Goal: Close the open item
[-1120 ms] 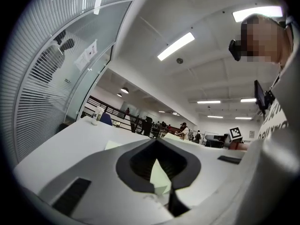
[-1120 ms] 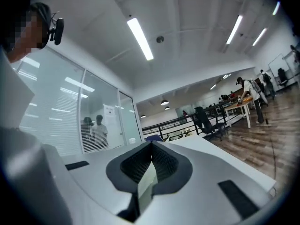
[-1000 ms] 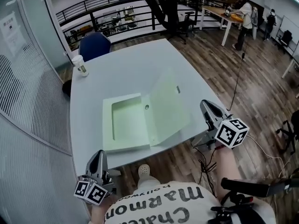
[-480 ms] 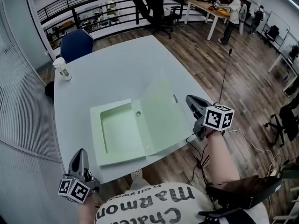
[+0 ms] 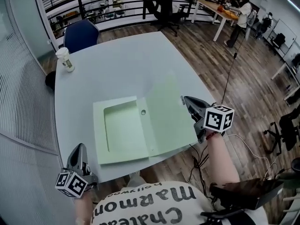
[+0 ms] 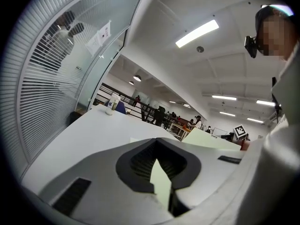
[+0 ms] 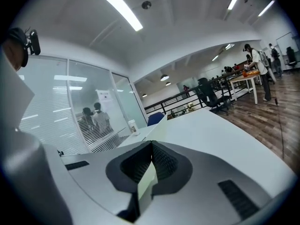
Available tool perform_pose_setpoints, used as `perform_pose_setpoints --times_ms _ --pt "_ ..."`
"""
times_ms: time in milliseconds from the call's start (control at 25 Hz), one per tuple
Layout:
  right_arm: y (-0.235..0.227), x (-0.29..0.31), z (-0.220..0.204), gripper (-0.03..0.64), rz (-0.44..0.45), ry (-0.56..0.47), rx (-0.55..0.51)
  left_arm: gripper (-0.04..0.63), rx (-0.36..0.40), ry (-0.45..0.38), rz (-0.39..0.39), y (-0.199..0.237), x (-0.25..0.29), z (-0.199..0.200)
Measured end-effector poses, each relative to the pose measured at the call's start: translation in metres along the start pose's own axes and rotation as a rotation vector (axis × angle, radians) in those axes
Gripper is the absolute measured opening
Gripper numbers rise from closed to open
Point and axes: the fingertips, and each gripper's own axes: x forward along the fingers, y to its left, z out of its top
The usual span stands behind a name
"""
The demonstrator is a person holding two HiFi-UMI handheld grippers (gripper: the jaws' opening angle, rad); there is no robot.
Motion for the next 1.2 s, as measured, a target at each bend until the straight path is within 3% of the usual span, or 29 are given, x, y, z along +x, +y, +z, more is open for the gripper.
perform_pose_setpoints --times_ms 320,720,1200 --pt "0.076 0.029 0.010 0.002 0.132 0.027 -0.158 -0.009 -0.019 -0.007 0.029 0.016 -0.006 -0.002" --pt "0.155 0.070 0.013 0.002 0.312 0.048 -0.232 -0.011 -0.051 -0.010 0.104 0.035 -0.028 -0.016" --pt "0.225 0.121 -0.016 0.002 0.478 0.173 -0.361 -0.011 -0.077 -0.039 0.206 0.060 -0.056 -0.005"
